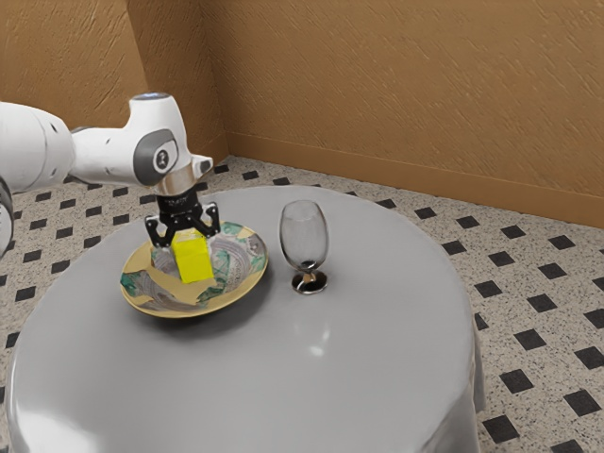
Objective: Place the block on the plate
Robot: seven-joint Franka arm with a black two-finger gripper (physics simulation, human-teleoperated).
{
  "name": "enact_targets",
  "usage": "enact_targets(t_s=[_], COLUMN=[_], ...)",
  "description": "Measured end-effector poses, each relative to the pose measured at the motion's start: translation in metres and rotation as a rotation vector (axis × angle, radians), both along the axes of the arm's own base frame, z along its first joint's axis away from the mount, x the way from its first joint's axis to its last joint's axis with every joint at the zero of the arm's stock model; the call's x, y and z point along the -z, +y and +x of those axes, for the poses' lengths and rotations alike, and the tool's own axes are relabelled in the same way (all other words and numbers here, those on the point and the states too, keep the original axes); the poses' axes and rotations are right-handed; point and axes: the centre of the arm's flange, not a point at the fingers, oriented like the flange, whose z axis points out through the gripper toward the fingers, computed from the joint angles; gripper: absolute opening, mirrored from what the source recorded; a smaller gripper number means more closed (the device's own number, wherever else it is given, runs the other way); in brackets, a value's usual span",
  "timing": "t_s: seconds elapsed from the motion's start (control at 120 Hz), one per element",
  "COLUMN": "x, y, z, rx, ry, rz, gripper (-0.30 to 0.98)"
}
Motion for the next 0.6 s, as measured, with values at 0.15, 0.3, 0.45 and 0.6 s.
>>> enact_targets(t_s=[0.15, 0.3, 0.45, 0.6], x=[-0.017, -0.072, -0.129, -0.165], y=[-0.001, -0.043, -0.079, -0.100], z=[0.001, -0.003, -0.019, -0.061], rx=[0.052, 0.166, 0.322, 0.437], ry=[-0.038, -0.111, -0.164, -0.173], rz=[0.000, 0.003, 0.039, 0.054], gripper=[0.59, 0.64, 0.66, 0.67])
